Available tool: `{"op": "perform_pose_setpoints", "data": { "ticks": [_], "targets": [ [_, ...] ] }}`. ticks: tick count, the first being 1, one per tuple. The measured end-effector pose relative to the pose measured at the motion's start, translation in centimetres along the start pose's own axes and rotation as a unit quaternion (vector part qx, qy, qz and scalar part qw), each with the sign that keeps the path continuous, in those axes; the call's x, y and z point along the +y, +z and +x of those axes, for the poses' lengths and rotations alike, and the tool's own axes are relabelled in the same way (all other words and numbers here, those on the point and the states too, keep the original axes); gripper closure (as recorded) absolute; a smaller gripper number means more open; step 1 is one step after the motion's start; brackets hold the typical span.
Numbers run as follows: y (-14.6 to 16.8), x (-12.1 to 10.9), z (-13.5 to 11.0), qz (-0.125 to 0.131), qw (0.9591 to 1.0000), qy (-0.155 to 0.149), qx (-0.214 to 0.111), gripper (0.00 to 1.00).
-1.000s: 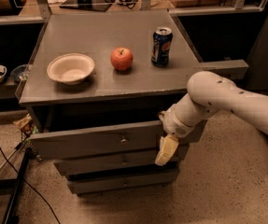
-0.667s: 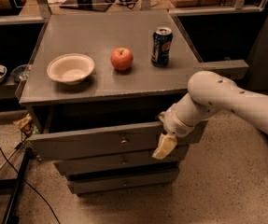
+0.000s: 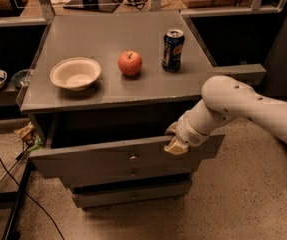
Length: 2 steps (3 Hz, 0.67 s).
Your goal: Open top drawer
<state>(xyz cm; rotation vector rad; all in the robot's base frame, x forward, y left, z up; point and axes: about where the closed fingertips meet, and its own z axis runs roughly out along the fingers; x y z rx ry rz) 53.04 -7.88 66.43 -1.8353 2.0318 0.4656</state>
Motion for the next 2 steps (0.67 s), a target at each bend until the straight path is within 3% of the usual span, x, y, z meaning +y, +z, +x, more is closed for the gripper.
{"op": "perform_pose_setpoints", "data": {
  "ticks": [1, 2],
  "targets": [
    [0.0, 0.0, 0.0, 0.0, 1.0, 0.0, 0.0, 1.0],
    [-0.13, 0.12, 0.1, 0.001, 1.0, 0.002, -0.003, 1.0]
  ]
}}
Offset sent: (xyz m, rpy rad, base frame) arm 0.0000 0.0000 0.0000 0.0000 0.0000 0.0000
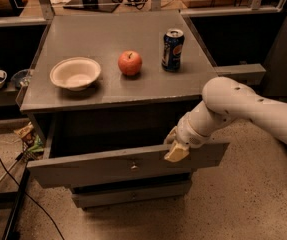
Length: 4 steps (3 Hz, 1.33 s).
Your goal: Open top drawer
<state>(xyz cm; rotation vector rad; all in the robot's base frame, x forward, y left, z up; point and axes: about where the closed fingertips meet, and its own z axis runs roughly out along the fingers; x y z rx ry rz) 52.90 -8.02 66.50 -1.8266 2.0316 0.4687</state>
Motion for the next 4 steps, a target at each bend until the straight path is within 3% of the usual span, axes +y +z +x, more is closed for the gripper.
{"op": "perform_pose_setpoints", "data": {
  "ticks": [4],
  "targets": [
    [-1.2, 2.6, 0.5, 0.001, 0.9998, 0.019, -0.006, 1.0]
  ]
}}
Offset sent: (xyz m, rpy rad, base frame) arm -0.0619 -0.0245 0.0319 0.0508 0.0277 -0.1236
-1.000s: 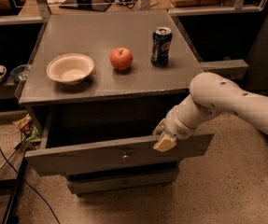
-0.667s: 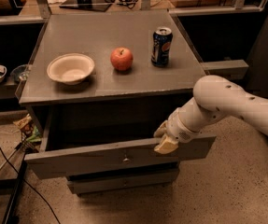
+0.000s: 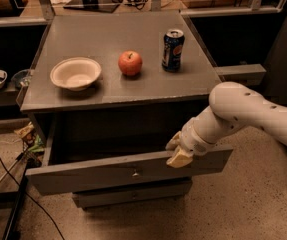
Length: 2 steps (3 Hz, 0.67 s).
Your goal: Open top drawer
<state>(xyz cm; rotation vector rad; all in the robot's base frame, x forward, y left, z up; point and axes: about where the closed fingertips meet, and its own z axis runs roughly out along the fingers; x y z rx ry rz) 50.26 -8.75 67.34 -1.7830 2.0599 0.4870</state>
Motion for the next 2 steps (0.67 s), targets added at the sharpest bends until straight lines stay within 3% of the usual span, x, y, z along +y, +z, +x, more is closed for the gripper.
{"op": "perform_pose_setpoints", "data": {
  "ticks": [2],
  "targets": [
    [-1.5, 1.8, 0.7, -0.003, 0.9999, 0.013, 0.001, 1.0]
  ]
}}
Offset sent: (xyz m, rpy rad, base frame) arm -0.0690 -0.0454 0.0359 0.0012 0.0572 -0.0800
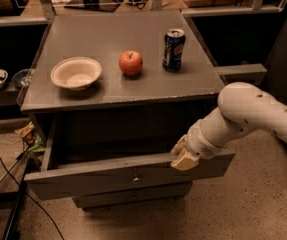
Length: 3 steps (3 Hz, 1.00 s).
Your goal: Open top drawer
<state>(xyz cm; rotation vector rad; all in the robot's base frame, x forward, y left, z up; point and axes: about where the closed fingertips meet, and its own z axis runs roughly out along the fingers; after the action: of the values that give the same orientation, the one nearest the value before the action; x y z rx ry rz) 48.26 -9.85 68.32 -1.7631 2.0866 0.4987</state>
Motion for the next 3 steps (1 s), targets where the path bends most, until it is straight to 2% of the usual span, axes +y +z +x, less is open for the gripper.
{"op": "perform_pose_setpoints", "data": {
  "ticks": [1, 2, 3],
  "targets": [
    [-0.1, 0.0, 0.0, 0.0, 1.0, 0.0, 0.0, 1.0],
    [-1.6, 2.4, 0.9, -0.007, 0.9999, 0.011, 0.0, 1.0],
    [-1.9, 3.7, 1.1, -0.009, 0.9997, 0.021, 0.004, 1.0]
  ]
}}
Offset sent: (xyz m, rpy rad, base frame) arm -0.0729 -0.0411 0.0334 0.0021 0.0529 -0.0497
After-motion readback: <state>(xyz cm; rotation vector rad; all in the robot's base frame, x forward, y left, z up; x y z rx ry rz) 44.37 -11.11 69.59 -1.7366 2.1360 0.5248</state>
